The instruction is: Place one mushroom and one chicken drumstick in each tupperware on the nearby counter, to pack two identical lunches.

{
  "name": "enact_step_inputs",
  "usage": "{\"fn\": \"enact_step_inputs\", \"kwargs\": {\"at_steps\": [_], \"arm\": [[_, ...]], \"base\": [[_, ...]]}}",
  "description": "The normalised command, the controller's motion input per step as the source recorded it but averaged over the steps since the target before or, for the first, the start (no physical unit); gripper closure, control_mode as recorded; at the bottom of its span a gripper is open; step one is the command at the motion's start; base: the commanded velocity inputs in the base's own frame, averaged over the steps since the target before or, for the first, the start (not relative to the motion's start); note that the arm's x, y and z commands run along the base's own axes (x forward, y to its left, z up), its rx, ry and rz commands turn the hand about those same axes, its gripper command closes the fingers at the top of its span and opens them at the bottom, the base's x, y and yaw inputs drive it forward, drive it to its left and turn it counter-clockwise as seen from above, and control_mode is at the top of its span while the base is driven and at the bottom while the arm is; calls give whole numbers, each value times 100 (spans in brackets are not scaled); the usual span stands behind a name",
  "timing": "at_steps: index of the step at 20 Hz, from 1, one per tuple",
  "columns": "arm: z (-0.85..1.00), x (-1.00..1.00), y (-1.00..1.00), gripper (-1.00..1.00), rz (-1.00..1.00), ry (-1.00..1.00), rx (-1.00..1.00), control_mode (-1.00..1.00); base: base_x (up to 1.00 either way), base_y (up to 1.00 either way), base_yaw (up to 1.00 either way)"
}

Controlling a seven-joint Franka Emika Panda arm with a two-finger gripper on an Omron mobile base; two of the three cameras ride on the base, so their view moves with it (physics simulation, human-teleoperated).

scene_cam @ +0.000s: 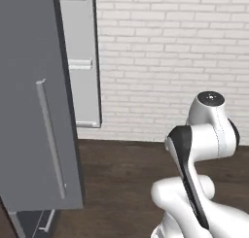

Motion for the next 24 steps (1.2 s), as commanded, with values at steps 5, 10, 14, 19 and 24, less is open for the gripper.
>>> {"fn": "enact_step_inputs", "kwargs": {"at_steps": [5,10,14,19,24], "arm": [[0,0,0,-100,0,0,0,100],[0,0,0,-100,0,0,0,100],[0,0,0,-100,0,0,0,100],[0,0,0,-100,0,0,0,100],[0,0,0,-100,0,0,0,100]], "base": [[82,-25,7],[100,-10,52],[100,-36,75],[77,-29,82],[50,-20,81]]}}
